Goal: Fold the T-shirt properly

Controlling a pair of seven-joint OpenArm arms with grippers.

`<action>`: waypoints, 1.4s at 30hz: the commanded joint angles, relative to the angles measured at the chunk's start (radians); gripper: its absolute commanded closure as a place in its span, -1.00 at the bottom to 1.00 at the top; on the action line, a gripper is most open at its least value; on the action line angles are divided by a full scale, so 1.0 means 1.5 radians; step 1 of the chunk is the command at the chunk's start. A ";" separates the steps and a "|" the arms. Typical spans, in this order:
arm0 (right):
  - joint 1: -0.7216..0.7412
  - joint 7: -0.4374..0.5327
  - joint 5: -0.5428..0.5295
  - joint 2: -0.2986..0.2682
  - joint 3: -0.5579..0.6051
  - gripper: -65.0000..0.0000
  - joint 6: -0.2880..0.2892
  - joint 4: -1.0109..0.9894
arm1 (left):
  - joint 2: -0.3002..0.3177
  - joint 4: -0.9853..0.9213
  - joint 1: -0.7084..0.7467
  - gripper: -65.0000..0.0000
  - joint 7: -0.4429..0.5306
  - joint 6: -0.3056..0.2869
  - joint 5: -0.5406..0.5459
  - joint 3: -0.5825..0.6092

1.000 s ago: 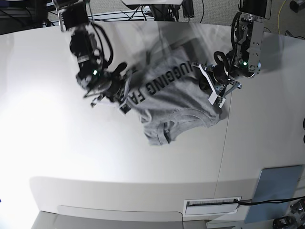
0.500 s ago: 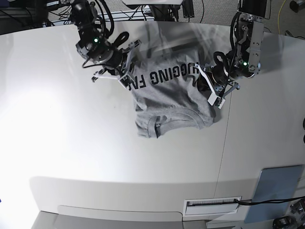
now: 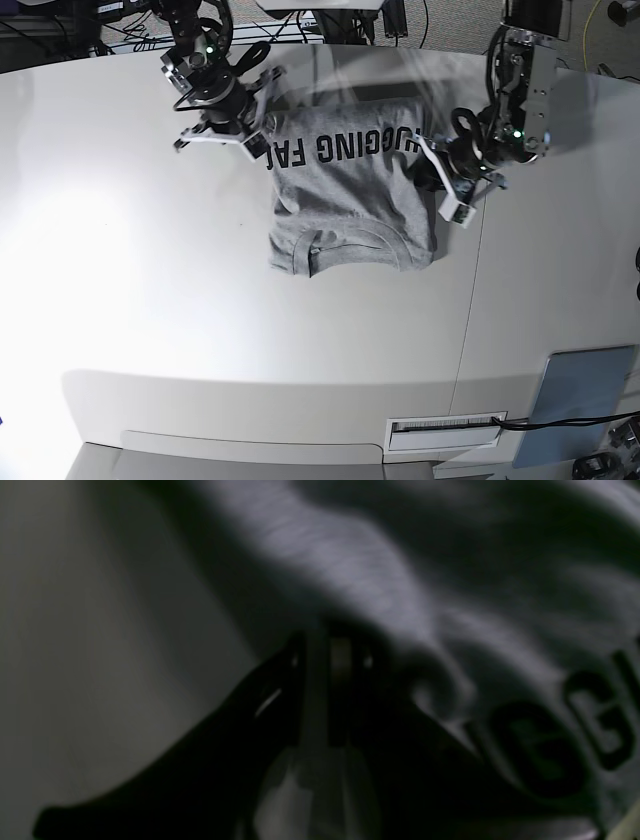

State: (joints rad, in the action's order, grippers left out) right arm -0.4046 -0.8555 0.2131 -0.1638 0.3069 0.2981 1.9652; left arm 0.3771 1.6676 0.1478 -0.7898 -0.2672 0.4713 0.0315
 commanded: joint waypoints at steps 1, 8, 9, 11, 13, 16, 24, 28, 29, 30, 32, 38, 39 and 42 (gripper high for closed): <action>0.002 0.017 0.006 -0.003 -0.002 1.00 -0.013 0.018 | 0.016 0.014 -0.010 0.78 0.017 0.000 0.002 -0.003; -0.014 0.034 0.004 -0.042 -0.053 1.00 -0.101 0.070 | 0.062 0.065 0.010 1.00 0.045 0.001 -0.020 -0.032; -0.020 0.034 -0.002 -0.046 -0.074 1.00 -0.105 0.080 | 0.063 0.074 0.017 1.00 0.044 0.001 -0.018 -0.048; -0.033 0.027 -0.019 -0.046 -0.127 1.00 -0.105 0.098 | 0.063 0.092 0.033 1.00 0.043 0.001 -0.003 -0.087; -0.049 0.021 -0.041 -0.046 -0.183 1.00 -0.105 0.112 | 0.063 0.109 0.055 1.00 0.043 -0.005 0.027 -0.132; -0.083 -0.001 -0.085 -0.046 -0.262 1.00 -0.102 0.129 | 0.063 0.131 0.105 1.00 0.042 -0.044 0.089 -0.205; -0.223 -0.105 -0.175 -0.046 -0.369 1.00 -0.087 0.220 | 0.062 0.167 0.297 1.00 0.031 -0.120 0.179 -0.357; -0.291 -0.189 -0.205 -0.046 -0.372 1.00 -0.087 0.261 | 0.062 0.167 0.407 1.00 0.031 -0.120 0.205 -0.380; -0.308 -0.206 -0.208 -0.046 -0.371 1.00 -0.084 0.261 | 0.060 0.167 0.434 1.00 0.031 -0.126 0.205 -0.380; -0.326 -0.222 -0.208 -0.045 -0.371 1.00 -0.078 0.261 | 0.056 0.165 0.460 1.00 0.032 -0.138 0.205 -0.380; -0.364 -0.248 -0.211 -0.042 -0.371 1.00 -0.068 0.261 | 0.042 0.153 0.508 1.00 0.034 -0.164 0.205 -0.374; -0.488 -0.166 -0.261 -0.042 -0.364 1.00 -0.068 0.203 | -0.024 0.030 0.557 1.00 0.082 -0.258 0.105 -0.307; -0.504 -0.129 -0.261 -0.042 -0.358 1.00 -0.068 0.175 | -0.030 -0.005 0.555 1.00 0.108 -0.259 0.076 -0.289; -0.525 -0.050 -0.259 -0.042 -0.334 1.00 -0.054 0.066 | -0.031 -0.122 0.537 1.00 0.182 -0.255 0.009 -0.231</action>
State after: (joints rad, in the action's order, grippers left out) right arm -1.1744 -0.9276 -0.1795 -0.2214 -0.1894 0.2184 2.0483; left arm 0.3218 1.4742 0.9348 -0.5175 -0.6430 0.4759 -0.3099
